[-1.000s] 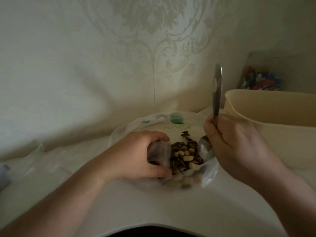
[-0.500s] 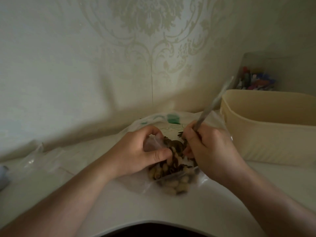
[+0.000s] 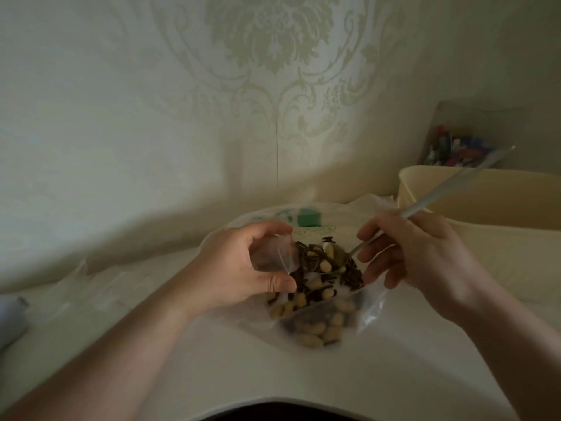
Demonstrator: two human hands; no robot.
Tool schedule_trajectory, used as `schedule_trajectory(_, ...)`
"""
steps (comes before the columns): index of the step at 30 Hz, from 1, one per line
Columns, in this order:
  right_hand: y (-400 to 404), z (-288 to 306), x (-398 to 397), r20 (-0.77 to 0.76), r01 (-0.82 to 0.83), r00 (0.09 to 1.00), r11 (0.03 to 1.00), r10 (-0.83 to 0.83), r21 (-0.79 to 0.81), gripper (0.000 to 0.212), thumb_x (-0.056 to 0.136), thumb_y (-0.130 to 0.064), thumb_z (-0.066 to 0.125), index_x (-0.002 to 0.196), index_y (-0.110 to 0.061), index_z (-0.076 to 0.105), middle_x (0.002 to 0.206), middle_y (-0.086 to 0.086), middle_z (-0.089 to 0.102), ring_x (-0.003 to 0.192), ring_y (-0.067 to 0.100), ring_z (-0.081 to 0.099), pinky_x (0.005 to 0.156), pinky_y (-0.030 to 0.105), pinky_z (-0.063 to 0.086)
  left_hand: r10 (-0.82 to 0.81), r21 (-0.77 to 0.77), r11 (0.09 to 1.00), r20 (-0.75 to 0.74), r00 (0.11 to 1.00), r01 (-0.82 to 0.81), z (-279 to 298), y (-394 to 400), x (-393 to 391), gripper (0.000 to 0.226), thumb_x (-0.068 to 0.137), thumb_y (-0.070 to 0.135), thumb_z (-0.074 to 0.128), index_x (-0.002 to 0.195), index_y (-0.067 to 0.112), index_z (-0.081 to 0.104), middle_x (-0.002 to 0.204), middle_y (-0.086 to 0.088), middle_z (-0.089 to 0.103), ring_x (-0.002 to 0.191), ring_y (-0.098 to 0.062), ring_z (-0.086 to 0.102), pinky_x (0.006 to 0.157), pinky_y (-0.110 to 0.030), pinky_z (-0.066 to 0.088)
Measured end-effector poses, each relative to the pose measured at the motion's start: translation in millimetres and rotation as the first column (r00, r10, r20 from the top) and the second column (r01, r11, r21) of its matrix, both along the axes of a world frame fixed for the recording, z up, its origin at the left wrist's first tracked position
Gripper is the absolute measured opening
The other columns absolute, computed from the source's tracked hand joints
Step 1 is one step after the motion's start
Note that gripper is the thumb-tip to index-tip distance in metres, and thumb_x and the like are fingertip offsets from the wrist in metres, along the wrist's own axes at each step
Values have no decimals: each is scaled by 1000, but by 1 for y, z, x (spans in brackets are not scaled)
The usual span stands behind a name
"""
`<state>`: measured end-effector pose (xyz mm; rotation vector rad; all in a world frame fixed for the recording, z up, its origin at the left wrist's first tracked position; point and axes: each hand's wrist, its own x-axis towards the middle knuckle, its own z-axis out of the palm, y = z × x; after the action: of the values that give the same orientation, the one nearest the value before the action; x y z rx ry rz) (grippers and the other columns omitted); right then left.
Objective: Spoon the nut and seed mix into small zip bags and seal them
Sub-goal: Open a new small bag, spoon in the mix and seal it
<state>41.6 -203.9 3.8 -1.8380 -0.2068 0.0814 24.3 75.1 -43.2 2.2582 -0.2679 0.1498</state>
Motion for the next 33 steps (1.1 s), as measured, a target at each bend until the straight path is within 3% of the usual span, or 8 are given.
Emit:
schedule_trajectory(5,-1,10,-7,42,18,999,1000,-17,-20,38,110,-21,44,92,-3,72,77,18,73,68,44,71,52,39,47,45,57,997,4,999,-45,-2,-3,-2,72,47,77,84,114,69,60,120,36,68,115,13,63,109,-26,50)
schedule_trajectory(11,2,37,-11,220,75,974,990,-47,-118,36,108,-24,48,86,-12,75,76,12,75,64,35,73,57,42,51,112,-91,990,16,994,-110,-2,-18,-5,67,64,39,97,123,43,65,102,35,72,99,23,62,82,1,45)
schedule_trajectory(13,4,47,-14,246,68,969,984,-25,-167,35,107,-22,49,84,-13,75,75,10,75,64,33,73,58,44,54,131,-180,975,-16,991,-132,-5,-24,-6,68,65,34,98,124,41,65,101,39,71,98,20,65,86,-4,51)
schedule_trajectory(16,11,60,-21,282,61,960,970,8,-236,33,104,-24,51,82,-15,75,74,6,75,63,27,74,60,45,58,142,-242,959,-45,989,-149,-7,-32,-7,88,57,57,95,138,42,63,126,25,70,115,4,67,106,-35,55)
schedule_trajectory(18,17,66,-25,307,50,950,954,45,-297,33,103,-27,51,82,-19,74,74,3,76,63,22,74,62,45,60,126,-242,962,-21,992,-127,-9,-35,-8,94,62,61,93,146,41,57,136,24,66,124,3,63,111,-40,51)
schedule_trajectory(23,30,72,-36,381,71,914,872,137,-485,38,100,-42,48,82,-20,73,70,-2,75,61,6,73,67,47,63,95,-264,961,24,995,-85,-11,-40,-10,93,73,47,94,153,30,50,132,27,67,123,12,60,109,-26,48)
schedule_trajectory(28,35,73,-42,431,86,878,816,209,-571,42,105,-45,49,80,-20,71,66,-2,73,59,13,71,66,45,61,132,-181,976,71,989,-117,-12,-41,-8,87,73,49,92,149,38,52,121,31,69,109,24,58,81,4,41)
schedule_trajectory(33,38,62,-41,411,84,880,772,240,-630,36,105,-49,46,86,-29,70,69,-1,73,63,17,71,67,42,61,107,-96,990,39,994,-103,-18,-39,-6,104,66,54,94,154,38,40,119,22,70,106,11,64,98,-15,51)
